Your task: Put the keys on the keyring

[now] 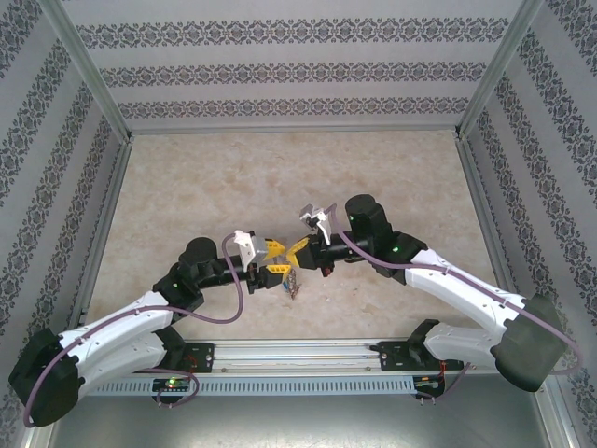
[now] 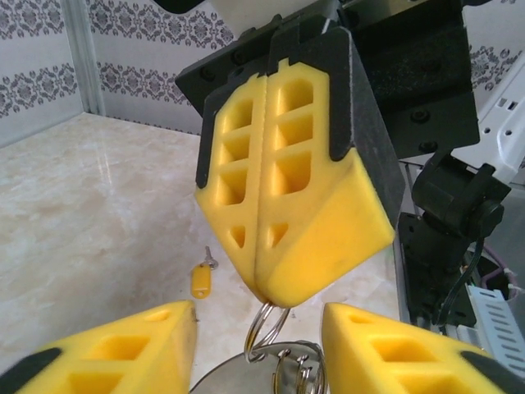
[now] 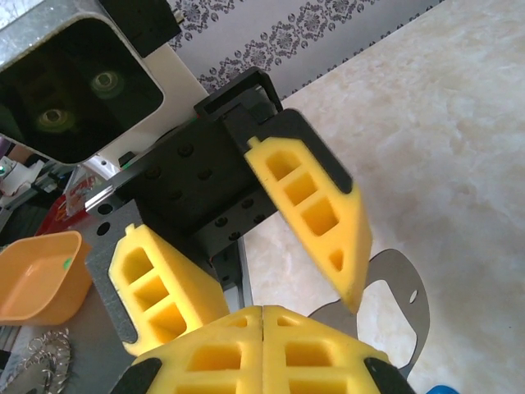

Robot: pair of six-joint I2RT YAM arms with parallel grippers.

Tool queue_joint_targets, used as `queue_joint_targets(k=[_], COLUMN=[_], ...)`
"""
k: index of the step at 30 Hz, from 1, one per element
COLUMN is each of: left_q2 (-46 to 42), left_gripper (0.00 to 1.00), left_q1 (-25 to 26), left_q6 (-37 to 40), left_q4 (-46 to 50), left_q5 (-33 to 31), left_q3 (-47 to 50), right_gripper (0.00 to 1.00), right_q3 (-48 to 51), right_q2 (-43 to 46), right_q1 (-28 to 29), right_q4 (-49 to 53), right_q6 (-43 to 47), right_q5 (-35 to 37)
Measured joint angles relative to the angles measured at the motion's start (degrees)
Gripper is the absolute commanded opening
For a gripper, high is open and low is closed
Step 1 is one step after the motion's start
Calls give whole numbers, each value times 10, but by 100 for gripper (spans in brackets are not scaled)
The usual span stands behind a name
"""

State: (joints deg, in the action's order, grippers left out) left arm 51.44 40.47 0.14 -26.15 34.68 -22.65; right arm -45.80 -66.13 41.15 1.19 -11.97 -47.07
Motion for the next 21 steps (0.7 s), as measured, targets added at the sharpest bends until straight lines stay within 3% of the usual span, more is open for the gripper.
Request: queue_joint_targets(k=[7,10,19,21], left_q2=[0,-1,-6,-9], left_gripper=[16,0,0,0], left_q1=[1,1,1,1], left_q6=[9,8,10,10], left_q4=[4,7,30,45], left_q5=[2,5,8,6], left_q3=[-2,-2,-2,-4], right_gripper=[0,0,0,11], right_q3=[-2,-2,-2,-2], right_q2=[0,0,8,23], right_q1=[0,0,0,3], right_q4=[7,7,10,24], right_q6=[2,3,7,18], right_q5=[0,1,3,20])
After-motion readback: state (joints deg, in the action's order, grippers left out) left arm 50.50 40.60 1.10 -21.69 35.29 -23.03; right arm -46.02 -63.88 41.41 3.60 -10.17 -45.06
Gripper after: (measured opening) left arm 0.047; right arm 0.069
